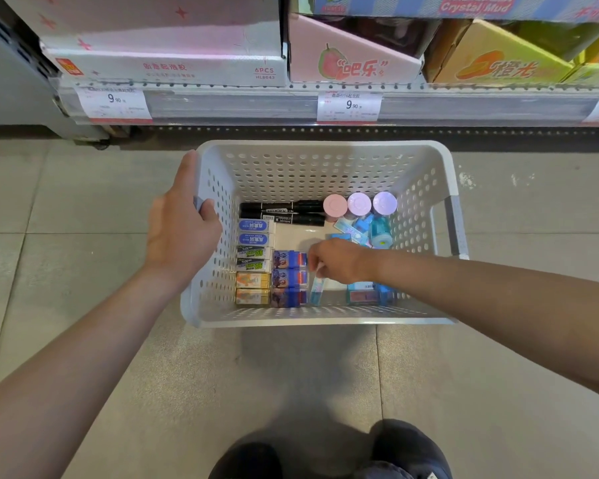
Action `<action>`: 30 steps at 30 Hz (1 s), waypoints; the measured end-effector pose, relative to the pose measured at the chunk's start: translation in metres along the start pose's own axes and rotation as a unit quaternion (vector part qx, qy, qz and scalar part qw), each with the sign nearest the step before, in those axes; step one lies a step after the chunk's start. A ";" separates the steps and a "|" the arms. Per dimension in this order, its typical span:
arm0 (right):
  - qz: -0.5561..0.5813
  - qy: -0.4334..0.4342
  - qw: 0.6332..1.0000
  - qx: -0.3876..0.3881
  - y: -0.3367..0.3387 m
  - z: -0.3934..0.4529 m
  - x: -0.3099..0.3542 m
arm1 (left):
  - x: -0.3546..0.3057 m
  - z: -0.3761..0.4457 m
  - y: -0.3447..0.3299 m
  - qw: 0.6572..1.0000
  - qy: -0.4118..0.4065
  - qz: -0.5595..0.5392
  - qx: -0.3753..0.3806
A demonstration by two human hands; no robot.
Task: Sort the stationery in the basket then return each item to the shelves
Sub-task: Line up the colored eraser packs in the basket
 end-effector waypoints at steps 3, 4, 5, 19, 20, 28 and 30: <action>-0.012 -0.046 0.998 -0.047 -0.001 0.006 -0.006 | 0.001 0.000 0.000 1.000 -0.002 0.008 -0.004; -0.019 -0.055 0.997 -0.055 -0.003 0.006 -0.007 | 0.000 0.000 0.000 1.000 -0.003 0.008 -0.005; -0.023 -0.061 0.996 -0.061 -0.004 0.007 -0.008 | 0.000 0.000 0.000 1.000 -0.003 0.006 -0.004; 0.040 -0.010 0.997 -0.067 0.011 -0.001 -0.009 | 0.000 0.001 -0.001 1.000 -0.006 0.008 -0.001; 0.026 0.000 0.998 -0.061 0.014 -0.003 -0.010 | 0.000 0.001 -0.001 1.000 -0.006 0.010 -0.002; -0.277 0.134 0.942 0.137 -0.026 -0.031 -0.013 | 0.000 0.002 -0.001 1.000 -0.008 0.017 -0.001; -0.298 0.158 0.933 0.126 -0.029 -0.027 -0.009 | 0.000 0.002 0.000 1.000 -0.008 0.017 -0.002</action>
Point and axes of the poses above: each hand's wrist, its own z-axis towards the middle knuckle, its own y-axis out of the back of the hand, x = y × z, the point moved 8 cm from there along z, towards the middle knuckle, and after that the axes turned 7 degrees about -x, right-handed, at the moved point
